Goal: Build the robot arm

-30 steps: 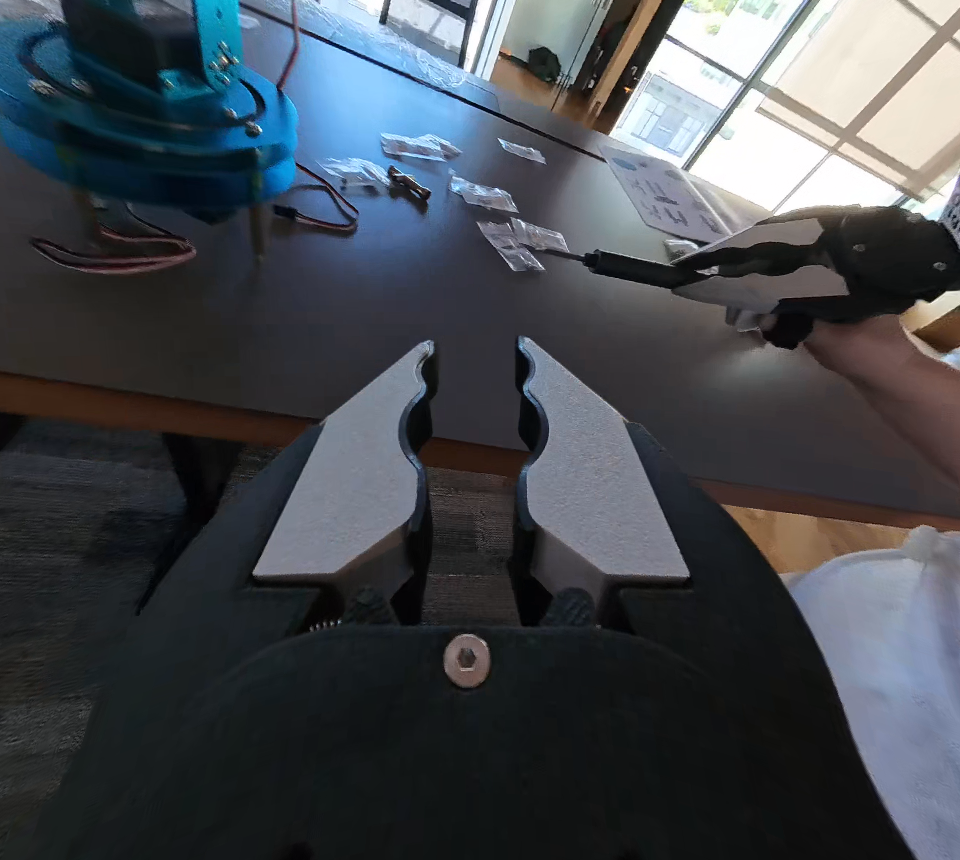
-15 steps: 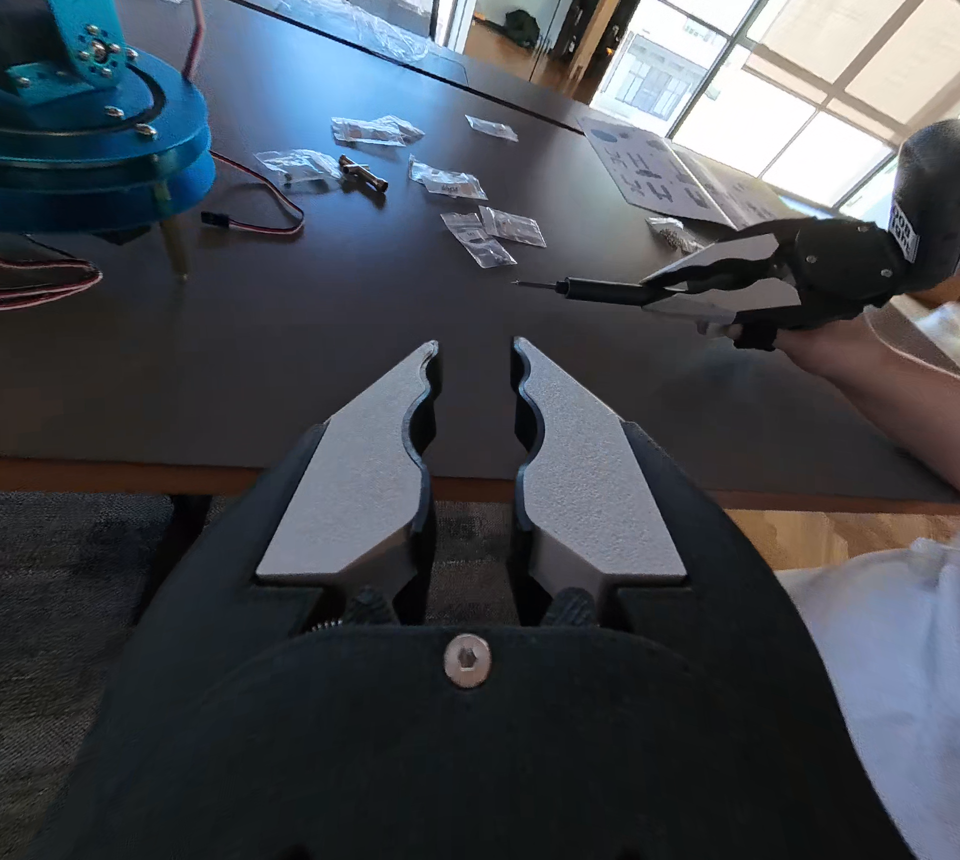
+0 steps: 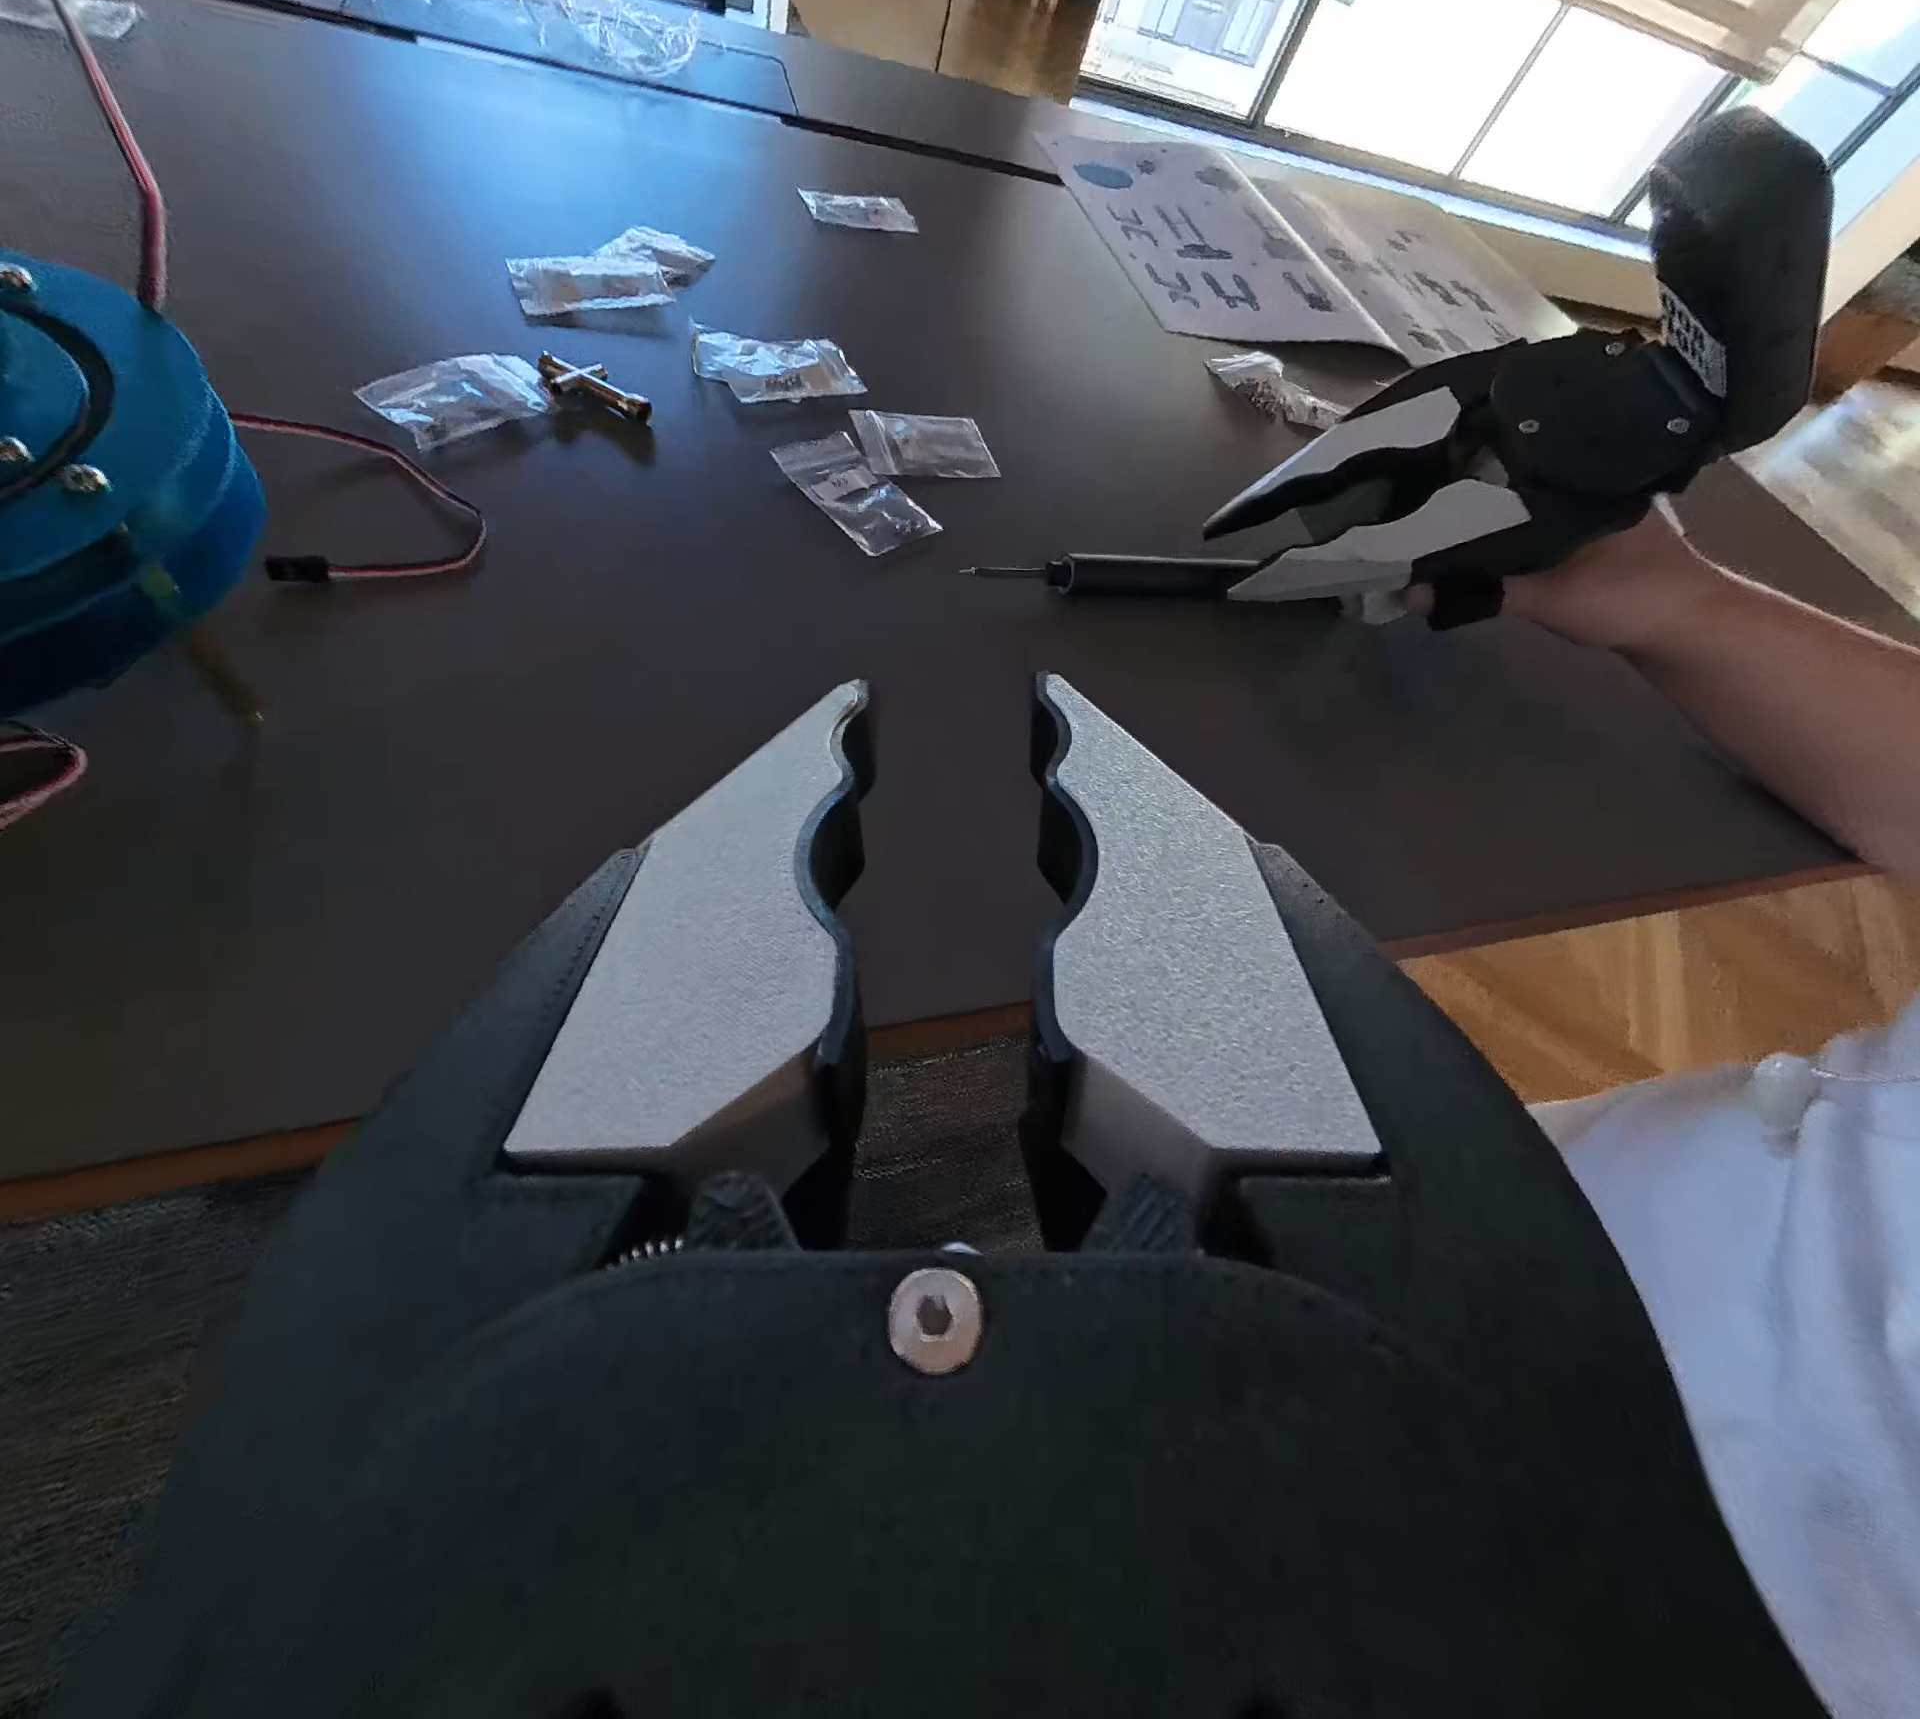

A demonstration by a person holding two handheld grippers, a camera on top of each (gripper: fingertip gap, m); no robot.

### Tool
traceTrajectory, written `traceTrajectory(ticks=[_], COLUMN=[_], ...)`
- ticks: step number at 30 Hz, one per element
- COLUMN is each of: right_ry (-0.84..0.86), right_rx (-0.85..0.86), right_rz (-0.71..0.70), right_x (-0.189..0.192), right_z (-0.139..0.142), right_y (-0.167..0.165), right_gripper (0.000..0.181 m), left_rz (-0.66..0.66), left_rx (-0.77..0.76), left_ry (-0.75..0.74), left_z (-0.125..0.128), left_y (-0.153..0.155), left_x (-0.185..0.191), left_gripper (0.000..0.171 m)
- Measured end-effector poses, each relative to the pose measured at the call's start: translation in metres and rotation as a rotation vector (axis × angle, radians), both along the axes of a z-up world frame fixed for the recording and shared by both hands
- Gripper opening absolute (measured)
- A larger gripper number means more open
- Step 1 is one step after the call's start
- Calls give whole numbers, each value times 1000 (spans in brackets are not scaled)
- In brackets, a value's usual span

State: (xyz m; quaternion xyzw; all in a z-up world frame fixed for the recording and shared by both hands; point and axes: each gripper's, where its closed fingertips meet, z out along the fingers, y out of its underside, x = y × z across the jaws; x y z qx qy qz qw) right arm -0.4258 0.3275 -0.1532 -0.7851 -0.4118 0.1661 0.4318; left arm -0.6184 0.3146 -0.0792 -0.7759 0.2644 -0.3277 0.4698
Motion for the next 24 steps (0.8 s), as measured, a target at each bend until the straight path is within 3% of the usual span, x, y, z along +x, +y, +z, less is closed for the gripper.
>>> traceTrajectory(ticks=[3,6,10,13,16,18,21,24], right_ry=[81,92,-82,-193,-534,-730,-1005,-1137], right_rx=[-12,-64,-189,-243,-379,-468,-632,-786], right_rz=[-62,-218,-494,-686,-863,-826,-808,-853], right_x=[-4,0,9,2,-16,-57,-92,-103], right_z=[27,54,82,119,157,174,177,177], right_y=[3,17,36,39,1,-33,-89,-135], right_gripper=[31,36,33,22,21,4,1,3], left_rz=[-31,-67,-140,-237,-370,-441,-494,-563], left_rx=[11,9,8,-23,-73,-98,-77,-74], left_ry=[-18,-35,-57,-82,-96,-96,-69,-76], left_z=[9,16,21,19,16,18,20,24], left_y=[1,4,6,5,0,-2,-2,-6], left_x=[-8,-21,-47,-68,-86,-97,-106,-103], left_gripper=[28,28,27,27,27,27,26,26])
